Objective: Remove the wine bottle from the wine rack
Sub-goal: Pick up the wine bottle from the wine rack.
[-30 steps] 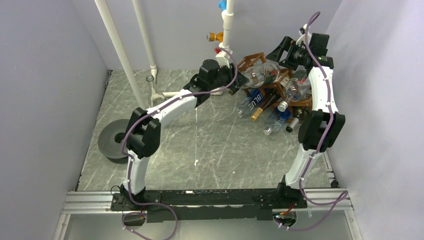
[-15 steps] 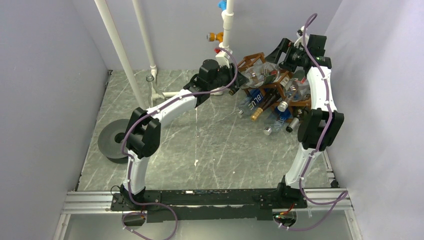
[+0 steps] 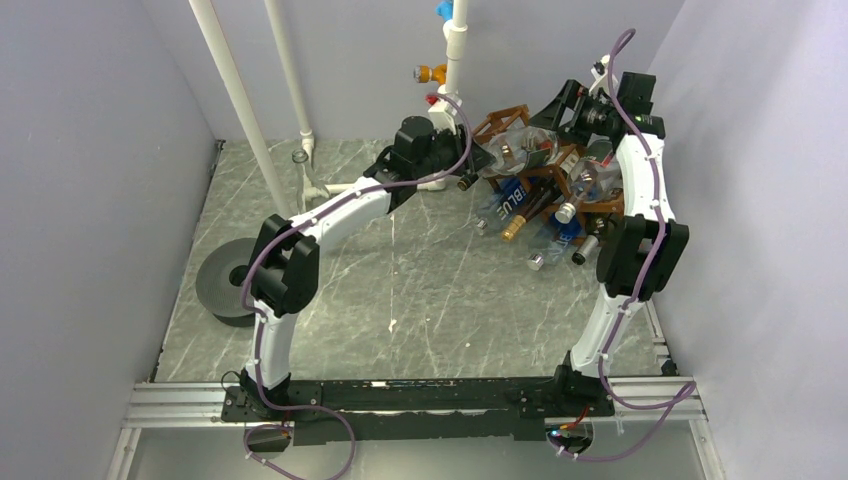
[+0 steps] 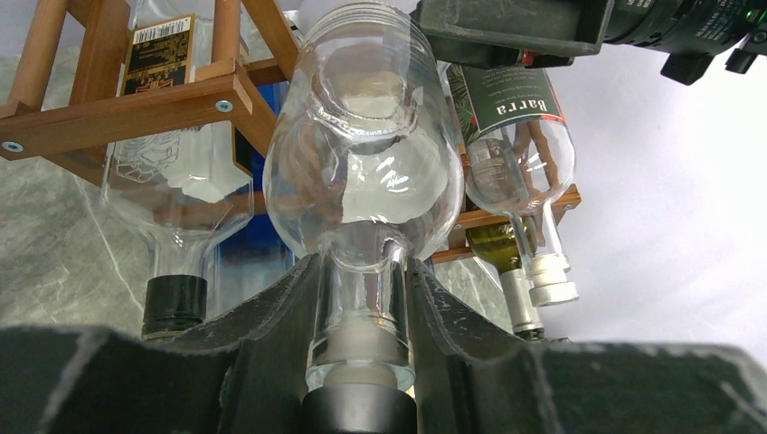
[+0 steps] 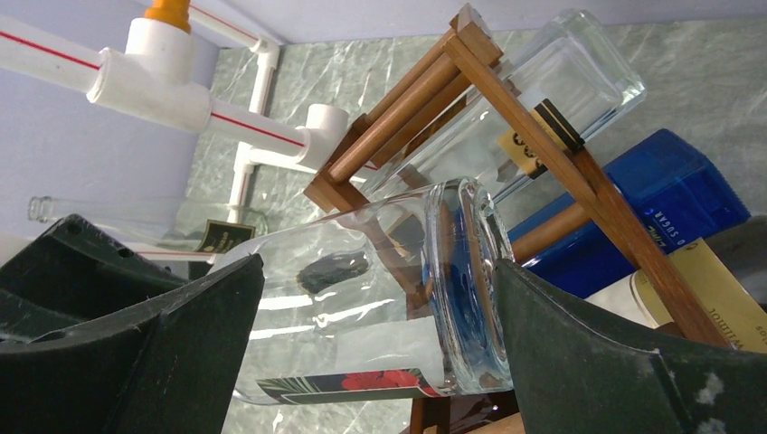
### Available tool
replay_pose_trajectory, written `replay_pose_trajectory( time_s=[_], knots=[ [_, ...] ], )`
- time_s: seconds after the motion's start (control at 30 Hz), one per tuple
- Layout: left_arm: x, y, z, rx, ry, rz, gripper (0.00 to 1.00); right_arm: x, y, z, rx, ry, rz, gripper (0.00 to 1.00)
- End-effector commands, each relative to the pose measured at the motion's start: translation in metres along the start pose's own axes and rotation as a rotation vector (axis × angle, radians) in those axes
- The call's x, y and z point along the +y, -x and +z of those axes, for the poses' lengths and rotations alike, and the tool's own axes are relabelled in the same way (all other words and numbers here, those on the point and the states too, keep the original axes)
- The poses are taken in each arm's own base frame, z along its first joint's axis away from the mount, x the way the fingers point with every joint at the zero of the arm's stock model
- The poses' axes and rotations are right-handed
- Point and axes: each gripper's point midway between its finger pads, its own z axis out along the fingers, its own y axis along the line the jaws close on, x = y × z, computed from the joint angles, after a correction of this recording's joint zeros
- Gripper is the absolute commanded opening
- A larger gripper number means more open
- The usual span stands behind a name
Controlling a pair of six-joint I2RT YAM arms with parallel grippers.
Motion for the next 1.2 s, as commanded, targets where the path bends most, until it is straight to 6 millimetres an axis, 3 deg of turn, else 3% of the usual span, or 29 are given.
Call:
replay_pose_trajectory(
  time_s=[0.0, 0.67, 1.17],
  knots=[
    [-0.069, 0.068, -0.021, -0.159, -0.181, 0.050, 0.00, 0.059, -0.008, -0.007, 0.062, 0.247, -0.052, 1.00],
    [-0.083, 0.097, -0.022, -0.214, -0.226, 0.034, 0.00, 0.115, -0.013, -0.013, 0.088, 0.439, -0.099, 0.98],
    [-0.092, 0.106, -0.043, -0.245, -0.215, 0.068, 0.00, 0.154, -0.017, -0.026, 0.088, 0.515, -0.089, 0.98]
  ],
)
